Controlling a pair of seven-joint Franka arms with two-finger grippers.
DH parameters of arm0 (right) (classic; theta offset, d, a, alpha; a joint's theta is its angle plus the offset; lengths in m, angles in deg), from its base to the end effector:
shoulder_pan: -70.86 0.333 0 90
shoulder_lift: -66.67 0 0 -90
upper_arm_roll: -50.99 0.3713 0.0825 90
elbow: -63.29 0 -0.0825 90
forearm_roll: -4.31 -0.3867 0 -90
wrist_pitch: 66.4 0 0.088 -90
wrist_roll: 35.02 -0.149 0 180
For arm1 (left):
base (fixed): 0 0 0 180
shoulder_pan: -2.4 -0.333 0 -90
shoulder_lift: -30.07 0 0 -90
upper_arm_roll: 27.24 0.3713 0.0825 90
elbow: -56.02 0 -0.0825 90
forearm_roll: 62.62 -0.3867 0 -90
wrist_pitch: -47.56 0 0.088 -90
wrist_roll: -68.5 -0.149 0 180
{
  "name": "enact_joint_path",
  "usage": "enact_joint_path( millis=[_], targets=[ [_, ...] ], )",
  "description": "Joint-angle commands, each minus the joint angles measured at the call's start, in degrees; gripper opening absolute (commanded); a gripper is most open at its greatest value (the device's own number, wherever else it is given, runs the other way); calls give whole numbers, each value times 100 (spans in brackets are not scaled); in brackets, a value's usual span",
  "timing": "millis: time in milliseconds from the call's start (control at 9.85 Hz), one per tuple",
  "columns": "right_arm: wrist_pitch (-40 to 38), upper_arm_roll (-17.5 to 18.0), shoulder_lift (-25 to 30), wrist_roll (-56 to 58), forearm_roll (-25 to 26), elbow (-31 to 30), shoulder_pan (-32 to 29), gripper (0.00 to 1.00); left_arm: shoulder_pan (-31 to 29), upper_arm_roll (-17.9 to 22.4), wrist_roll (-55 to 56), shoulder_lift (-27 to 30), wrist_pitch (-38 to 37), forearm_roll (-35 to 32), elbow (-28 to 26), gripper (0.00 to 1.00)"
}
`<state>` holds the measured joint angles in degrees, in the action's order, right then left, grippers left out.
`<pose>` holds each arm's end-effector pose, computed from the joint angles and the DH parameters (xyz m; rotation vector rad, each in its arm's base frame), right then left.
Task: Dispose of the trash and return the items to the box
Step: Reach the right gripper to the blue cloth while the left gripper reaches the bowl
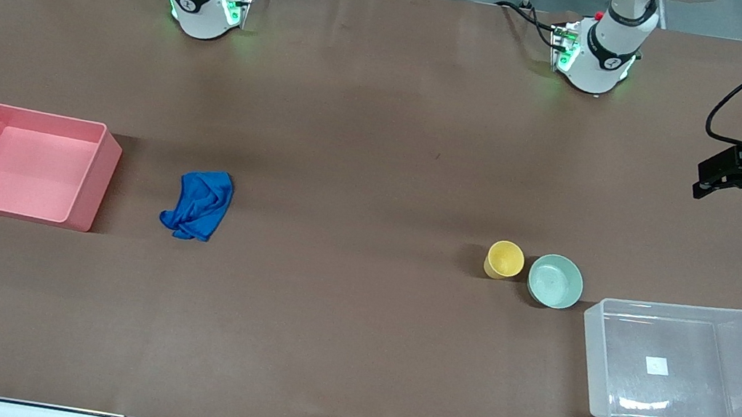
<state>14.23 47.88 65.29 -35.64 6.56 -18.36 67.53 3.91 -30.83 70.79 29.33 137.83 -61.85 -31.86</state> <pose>0.5428 -0.0672 0.6786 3.0964 -0.1997 -0.0680 0.5617 -0.0519 0.6486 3.1243 -0.0768 0.0435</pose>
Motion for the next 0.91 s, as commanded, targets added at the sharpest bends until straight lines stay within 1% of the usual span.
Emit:
enact_joint_path(
  millis=[0,203,305,406,508,711,812],
  targets=[
    [23,-5,51,-96,-102,-52,-79,100,25,17,35,30,60,29,-177,100],
    [49,4,51,-97,-111,-52,-88,100,16,17,26,-14,43,20,-142,100],
    [58,-5,51,-105,-302,-61,-97,100,-2,17,-18,-67,60,37,-142,100],
    [58,-14,60,-166,-339,-61,-123,100,-2,17,-35,-102,112,46,-194,100],
    [41,-5,60,-176,-331,-61,-115,100,7,17,25,-120,383,46,-447,100],
    [40,39,42,-167,-278,-165,-88,100,-2,8,17,-102,1155,55,-1210,100],
    [232,82,-36,-202,-295,-393,-71,100,7,8,17,-102,1742,64,-1780,99]
  ],
)
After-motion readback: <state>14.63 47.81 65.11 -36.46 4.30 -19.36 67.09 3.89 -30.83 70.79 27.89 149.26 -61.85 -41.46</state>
